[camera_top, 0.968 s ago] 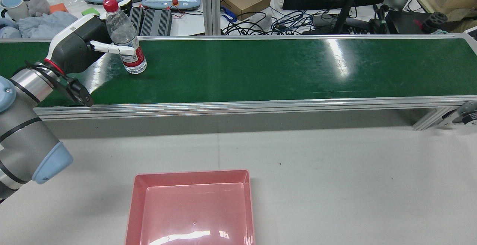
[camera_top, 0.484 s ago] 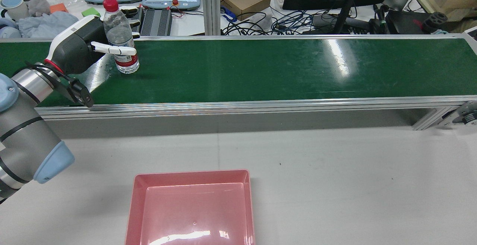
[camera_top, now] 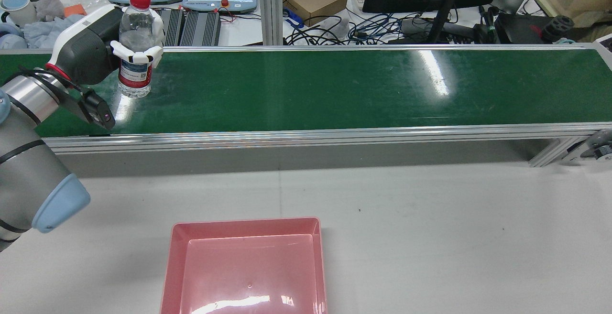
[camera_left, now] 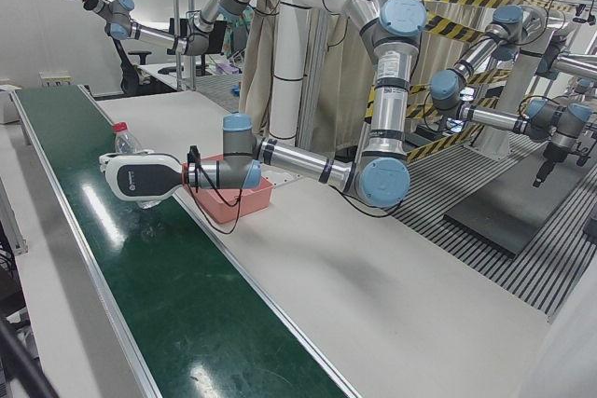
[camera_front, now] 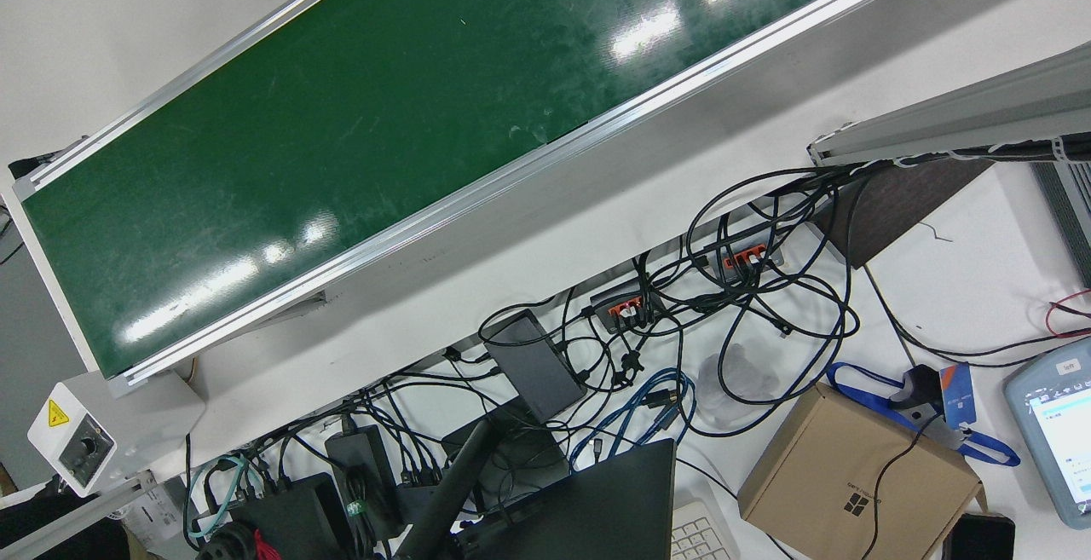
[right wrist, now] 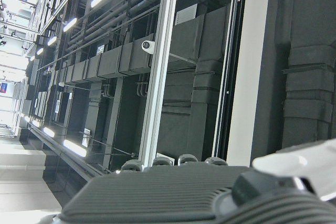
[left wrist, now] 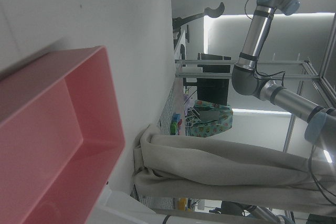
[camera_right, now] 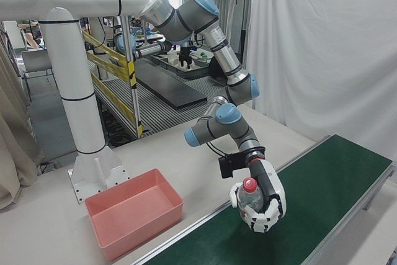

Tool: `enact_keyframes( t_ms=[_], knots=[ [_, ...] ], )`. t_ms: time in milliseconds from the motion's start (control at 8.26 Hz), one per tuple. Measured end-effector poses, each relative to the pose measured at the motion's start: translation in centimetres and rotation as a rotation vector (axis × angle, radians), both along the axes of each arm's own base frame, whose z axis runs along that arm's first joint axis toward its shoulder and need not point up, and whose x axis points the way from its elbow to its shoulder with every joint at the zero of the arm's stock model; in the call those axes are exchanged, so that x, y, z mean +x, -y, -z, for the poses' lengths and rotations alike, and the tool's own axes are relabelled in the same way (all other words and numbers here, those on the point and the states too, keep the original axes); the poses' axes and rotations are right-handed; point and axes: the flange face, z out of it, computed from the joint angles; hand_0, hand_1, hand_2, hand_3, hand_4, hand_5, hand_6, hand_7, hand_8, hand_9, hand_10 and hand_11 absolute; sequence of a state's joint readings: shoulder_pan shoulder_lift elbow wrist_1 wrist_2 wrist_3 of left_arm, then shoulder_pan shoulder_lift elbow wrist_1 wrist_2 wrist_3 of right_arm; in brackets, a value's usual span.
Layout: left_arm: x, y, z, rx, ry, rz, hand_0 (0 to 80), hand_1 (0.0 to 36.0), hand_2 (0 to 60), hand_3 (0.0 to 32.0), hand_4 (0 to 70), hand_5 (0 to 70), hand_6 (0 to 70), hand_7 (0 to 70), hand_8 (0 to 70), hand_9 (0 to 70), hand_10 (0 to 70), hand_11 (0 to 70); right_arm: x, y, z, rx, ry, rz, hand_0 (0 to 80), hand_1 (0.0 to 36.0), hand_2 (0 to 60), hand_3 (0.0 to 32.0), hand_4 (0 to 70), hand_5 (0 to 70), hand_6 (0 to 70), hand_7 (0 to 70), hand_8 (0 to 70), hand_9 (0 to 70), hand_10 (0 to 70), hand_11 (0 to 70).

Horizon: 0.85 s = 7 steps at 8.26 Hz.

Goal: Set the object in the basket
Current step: 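Close the left hand fingers around the red-capped water bottle, then lift the bottle off the conveyor and carry it over the pink tray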

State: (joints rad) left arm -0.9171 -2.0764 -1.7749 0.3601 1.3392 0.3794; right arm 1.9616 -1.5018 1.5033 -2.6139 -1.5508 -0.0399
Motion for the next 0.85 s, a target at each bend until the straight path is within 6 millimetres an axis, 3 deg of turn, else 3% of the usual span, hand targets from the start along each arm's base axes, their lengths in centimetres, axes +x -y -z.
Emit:
enact_keyframes(
  t_ms=[242, 484, 726, 847],
  knots=[
    [-1.5, -2.2, 3.2, 0.037, -0.028, -0.007, 73.8, 31.3, 60.0, 0.0, 70.0, 70.0, 70.0, 70.0, 70.0, 70.0, 70.0, 70.0, 0.0, 0.0, 0.0, 0.0, 0.0, 0.0, 0.0, 0.0, 0.0, 0.0, 0.0, 0.0, 0.0, 0.0, 0.0, 0.0, 0.0, 0.0],
    [-2.0, -4.9, 5.2, 0.082, -0.055, -0.047, 73.4, 29.1, 60.0, 0.0, 70.0, 70.0, 70.0, 70.0, 70.0, 70.0, 70.0, 70.0, 0.0, 0.0, 0.0, 0.001, 0.001, -0.001, 0.0, 0.0, 0.0, 0.0, 0.0, 0.0, 0.0, 0.0, 0.0, 0.0, 0.0, 0.0],
    [-0.6, -9.5, 7.1, 0.126, -0.085, -0.13, 73.8, 27.5, 60.0, 0.0, 68.9, 70.0, 70.0, 70.0, 70.0, 70.0, 70.0, 70.0, 0.0, 0.0, 0.0, 0.0, 0.001, -0.001, 0.0, 0.0, 0.0, 0.0, 0.0, 0.0, 0.0, 0.0, 0.0, 0.0, 0.0, 0.0],
    [0.5, -11.7, 7.9, 0.14, -0.097, -0.175, 72.6, 26.5, 58.9, 0.0, 64.7, 70.0, 70.0, 70.0, 70.0, 70.0, 70.0, 70.0, 0.0, 0.0, 0.0, 0.0, 0.0, 0.0, 0.0, 0.0, 0.0, 0.0, 0.0, 0.0, 0.0, 0.0, 0.0, 0.0, 0.0, 0.0]
  ],
)
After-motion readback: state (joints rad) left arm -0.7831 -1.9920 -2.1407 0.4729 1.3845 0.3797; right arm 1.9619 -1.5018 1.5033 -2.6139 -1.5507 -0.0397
